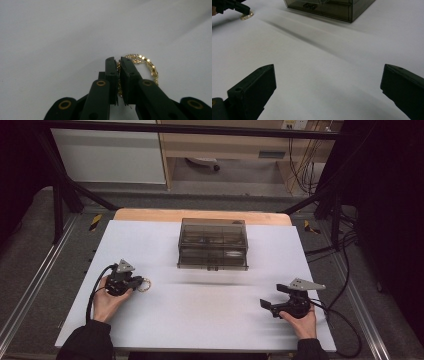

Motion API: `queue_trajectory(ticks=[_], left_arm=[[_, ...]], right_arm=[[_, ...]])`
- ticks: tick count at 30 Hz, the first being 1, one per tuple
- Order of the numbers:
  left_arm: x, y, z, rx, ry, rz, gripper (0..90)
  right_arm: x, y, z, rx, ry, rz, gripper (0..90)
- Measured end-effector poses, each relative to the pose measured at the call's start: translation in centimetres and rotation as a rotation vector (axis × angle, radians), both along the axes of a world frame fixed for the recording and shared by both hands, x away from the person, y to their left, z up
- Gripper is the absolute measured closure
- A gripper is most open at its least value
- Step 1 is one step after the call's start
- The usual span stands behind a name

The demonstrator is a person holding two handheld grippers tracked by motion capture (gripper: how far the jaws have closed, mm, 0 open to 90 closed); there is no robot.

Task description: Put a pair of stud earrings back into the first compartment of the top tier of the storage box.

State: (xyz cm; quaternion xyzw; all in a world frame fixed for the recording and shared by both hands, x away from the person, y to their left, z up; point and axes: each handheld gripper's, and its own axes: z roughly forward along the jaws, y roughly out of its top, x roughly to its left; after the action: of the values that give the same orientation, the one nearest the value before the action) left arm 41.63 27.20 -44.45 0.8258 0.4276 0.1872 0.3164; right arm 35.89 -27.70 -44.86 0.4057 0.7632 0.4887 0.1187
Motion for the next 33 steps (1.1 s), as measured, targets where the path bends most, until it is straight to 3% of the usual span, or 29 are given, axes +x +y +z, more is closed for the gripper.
queue_trajectory(ticks=[18, 25, 33], left_arm=[[-0.6, 0.7, 1.2, -0.067, -0.008, -0.001, 84.2], [-0.9, 0.6, 1.6, -0.074, -0.015, -0.006, 84.3], [-1.5, 0.2, 2.9, -0.093, -0.032, -0.023, 84.3]], right_arm=[[0.0, 0.0, 0.0, 0.001, 0.001, 0.001, 0.6], [0.0, 0.0, 0.0, 0.001, 0.001, 0.001, 0.6], [0.0, 0.0, 0.0, -0.001, 0.001, 0.003, 0.6]])
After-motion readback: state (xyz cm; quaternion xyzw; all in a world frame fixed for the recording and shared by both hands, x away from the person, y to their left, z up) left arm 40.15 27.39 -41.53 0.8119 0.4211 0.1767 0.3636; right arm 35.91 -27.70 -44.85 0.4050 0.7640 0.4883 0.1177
